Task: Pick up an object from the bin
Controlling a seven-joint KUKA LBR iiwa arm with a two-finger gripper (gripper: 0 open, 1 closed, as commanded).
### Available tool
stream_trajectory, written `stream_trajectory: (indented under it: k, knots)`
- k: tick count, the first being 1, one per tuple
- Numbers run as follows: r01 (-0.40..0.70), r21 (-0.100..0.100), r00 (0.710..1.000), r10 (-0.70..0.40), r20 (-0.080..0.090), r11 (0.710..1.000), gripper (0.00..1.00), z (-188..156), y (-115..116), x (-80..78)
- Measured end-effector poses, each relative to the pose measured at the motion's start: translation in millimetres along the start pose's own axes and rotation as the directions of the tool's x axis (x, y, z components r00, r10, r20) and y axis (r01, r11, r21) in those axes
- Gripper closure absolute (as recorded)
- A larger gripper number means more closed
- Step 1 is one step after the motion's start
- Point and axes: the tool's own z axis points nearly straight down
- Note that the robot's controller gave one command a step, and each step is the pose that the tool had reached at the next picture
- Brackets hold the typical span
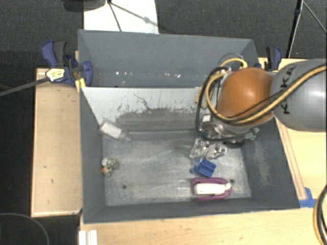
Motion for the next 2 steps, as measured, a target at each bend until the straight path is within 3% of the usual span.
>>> stream_trajectory:
  k: [2]
  knots:
    - [-0.02,-0.006,1.0,0.02,-0.008,1.0,1.0,-57.3,-1.9,-2.5]
